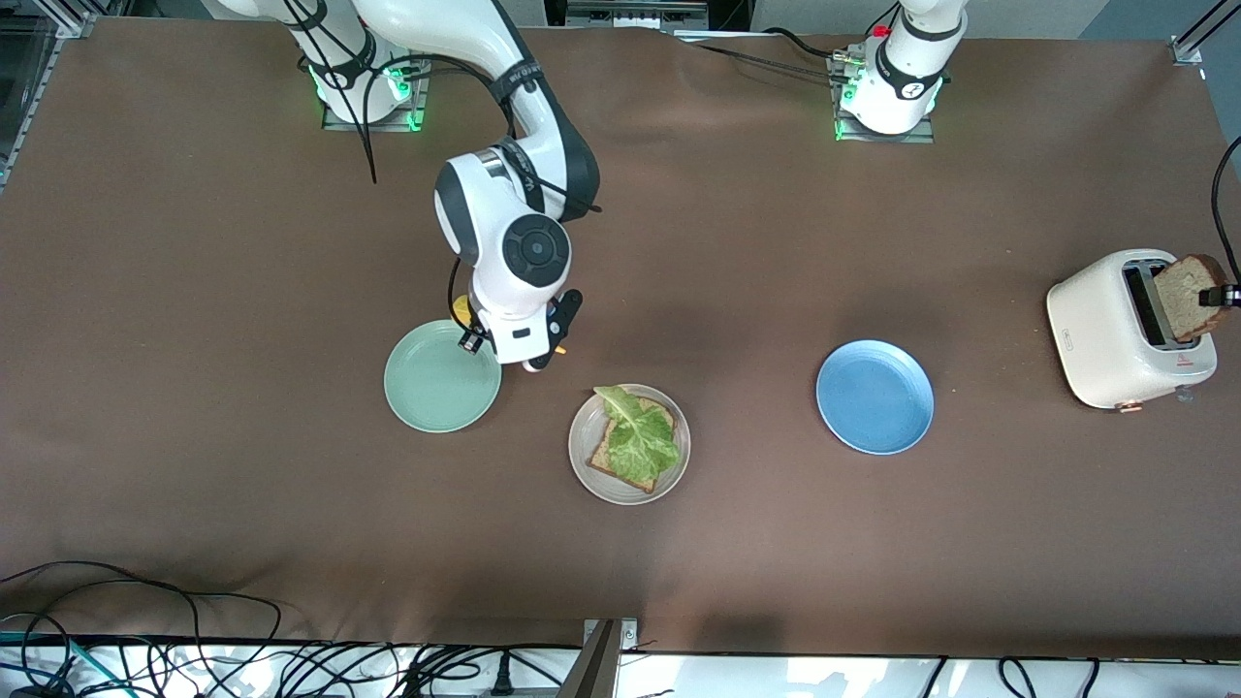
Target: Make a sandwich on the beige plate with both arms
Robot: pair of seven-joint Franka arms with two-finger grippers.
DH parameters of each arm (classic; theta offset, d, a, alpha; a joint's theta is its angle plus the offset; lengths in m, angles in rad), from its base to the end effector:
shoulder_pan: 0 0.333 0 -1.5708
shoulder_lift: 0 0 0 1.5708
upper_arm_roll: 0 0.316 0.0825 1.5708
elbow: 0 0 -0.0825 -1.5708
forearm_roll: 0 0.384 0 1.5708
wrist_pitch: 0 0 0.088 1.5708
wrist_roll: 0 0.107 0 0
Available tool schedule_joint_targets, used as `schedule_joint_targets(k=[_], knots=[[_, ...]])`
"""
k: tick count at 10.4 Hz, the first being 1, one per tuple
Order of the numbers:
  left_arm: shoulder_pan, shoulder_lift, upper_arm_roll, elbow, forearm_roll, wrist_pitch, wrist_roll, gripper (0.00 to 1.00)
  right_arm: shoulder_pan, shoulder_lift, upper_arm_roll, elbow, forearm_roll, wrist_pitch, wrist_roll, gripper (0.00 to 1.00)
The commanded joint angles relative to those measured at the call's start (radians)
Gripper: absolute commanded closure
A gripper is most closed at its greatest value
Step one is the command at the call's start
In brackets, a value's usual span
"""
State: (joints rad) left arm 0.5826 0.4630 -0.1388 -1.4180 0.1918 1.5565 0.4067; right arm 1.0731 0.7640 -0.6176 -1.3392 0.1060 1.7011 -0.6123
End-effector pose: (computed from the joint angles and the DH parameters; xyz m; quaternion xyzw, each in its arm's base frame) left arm 0.5764 0.3130 0.4137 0.9853 0.0066 -0.1708 0.0080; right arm 0.5725 0.3947 0.3150 0.8287 0.5192 -0.1446 0.1513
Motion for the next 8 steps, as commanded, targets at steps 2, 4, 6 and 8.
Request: schedule_joint_targets(k=[2, 4, 6, 8], knots=[[-0.004, -0.079, -0.024, 0.014, 0.009, -0.015, 0.037, 1.00, 0.053, 0.193, -0.077, 0.204, -0.073, -0.046, 0.032, 1.00], [-0.004, -0.109, -0.045, 0.014, 0.008, -0.036, 0.034, 1.00, 0.064, 0.234, -0.079, 0.227, -0.169, -0.035, 0.032, 1.00], [-0.004, -0.124, -0.056, 0.014, -0.072, -0.041, 0.021, 1.00, 0.064, 0.267, -0.079, 0.227, -0.213, 0.006, 0.034, 1.00], [-0.003, -0.132, -0.056, 0.014, -0.190, -0.041, -0.030, 1.00, 0.065, 0.287, -0.083, 0.227, -0.223, 0.031, 0.042, 1.00]])
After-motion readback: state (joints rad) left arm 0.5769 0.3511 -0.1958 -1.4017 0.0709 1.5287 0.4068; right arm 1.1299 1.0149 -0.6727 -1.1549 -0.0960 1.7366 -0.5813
